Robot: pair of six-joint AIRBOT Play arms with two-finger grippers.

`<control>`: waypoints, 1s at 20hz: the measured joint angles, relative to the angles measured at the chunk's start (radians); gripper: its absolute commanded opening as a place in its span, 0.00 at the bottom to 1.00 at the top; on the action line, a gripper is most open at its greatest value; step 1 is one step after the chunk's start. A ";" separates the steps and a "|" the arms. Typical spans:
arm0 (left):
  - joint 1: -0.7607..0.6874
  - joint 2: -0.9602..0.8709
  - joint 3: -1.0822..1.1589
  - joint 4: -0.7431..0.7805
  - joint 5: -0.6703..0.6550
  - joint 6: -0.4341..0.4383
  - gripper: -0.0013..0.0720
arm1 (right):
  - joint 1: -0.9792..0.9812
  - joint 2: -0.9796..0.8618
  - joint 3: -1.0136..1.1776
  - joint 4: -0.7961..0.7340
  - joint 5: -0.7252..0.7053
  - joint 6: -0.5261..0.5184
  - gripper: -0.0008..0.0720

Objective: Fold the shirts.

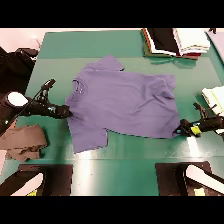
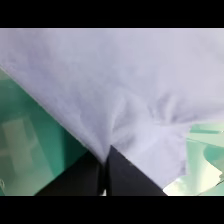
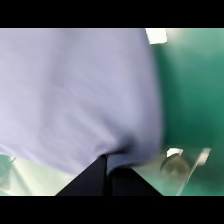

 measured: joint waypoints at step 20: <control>0.000 0.285 1.180 0.237 -0.039 -0.193 0.05 | 0.174 0.349 1.296 -0.052 0.098 0.098 0.03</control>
